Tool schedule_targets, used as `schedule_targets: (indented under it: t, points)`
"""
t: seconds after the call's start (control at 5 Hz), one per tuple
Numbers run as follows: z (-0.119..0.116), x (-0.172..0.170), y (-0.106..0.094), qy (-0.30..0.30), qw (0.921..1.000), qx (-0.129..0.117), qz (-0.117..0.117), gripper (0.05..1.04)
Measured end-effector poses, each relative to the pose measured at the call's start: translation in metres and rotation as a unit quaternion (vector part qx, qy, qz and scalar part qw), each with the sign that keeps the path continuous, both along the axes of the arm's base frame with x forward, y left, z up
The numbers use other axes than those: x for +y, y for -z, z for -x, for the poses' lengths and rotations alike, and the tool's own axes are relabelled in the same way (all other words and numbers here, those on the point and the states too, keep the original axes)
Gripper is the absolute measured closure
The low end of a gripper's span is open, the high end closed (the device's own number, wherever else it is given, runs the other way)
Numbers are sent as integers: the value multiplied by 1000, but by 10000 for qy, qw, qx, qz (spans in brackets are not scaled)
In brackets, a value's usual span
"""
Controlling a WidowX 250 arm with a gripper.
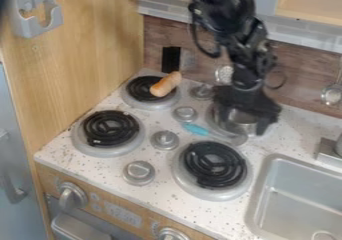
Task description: Move the silver pot to the upper right burner
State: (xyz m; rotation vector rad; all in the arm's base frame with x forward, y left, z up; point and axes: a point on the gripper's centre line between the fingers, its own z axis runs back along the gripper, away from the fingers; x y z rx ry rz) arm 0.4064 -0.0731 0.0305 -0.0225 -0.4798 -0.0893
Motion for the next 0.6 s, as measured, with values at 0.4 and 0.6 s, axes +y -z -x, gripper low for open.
schedule_targets:
  t: [0.4, 0.6]
  points:
    - [29, 35, -13, -415, 9914, 1074, -617, 85]
    - [30, 40, 1, -554, 9842, 1516, -726, 85]
